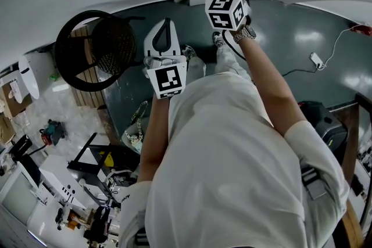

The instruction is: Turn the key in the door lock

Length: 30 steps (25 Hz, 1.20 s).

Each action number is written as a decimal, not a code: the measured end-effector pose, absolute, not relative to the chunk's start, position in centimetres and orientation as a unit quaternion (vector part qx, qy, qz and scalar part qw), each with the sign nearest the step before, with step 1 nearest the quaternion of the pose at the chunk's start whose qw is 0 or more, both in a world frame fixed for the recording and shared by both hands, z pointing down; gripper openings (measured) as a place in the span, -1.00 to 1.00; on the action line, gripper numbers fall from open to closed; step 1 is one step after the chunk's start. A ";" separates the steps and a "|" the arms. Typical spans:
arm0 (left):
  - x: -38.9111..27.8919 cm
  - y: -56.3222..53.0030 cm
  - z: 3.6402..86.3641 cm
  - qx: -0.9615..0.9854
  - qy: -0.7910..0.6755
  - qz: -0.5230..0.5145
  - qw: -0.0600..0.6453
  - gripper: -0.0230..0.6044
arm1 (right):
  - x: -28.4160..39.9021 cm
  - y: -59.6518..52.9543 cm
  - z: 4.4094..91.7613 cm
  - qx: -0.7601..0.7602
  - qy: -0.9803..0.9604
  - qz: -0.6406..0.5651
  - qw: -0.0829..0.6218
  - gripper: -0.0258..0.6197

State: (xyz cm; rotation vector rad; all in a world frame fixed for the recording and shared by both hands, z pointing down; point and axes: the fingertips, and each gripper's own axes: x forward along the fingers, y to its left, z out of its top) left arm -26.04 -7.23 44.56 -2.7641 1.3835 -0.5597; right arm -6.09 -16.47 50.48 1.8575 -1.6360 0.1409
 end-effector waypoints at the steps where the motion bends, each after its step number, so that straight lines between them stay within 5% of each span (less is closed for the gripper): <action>1: -26.0 -7.3 44.4 -0.881 0.439 -0.177 0.001 -0.90 | -6.2 -16.5 50.5 0.707 -0.620 0.041 0.338 -0.83; 5: -25.2 -7.4 44.0 -0.886 0.432 -0.171 0.004 -0.90 | -6.7 -16.2 50.9 0.703 -0.617 0.015 0.354 -0.78; 12: -24.4 -7.5 44.0 -0.887 0.429 -0.172 0.004 -0.90 | -5.9 -15.2 50.5 0.699 -0.663 0.164 0.212 -0.72; 21: -22.6 -6.7 44.5 -0.883 0.431 -0.185 0.003 -0.90 | -4.5 -13.3 51.1 0.530 -0.640 0.506 -0.231 -0.53; 30: -20.7 -7.1 44.5 -0.873 0.446 -0.199 0.007 -0.90 | -3.0 -15.0 53.3 0.369 -0.517 0.630 -0.447 -0.50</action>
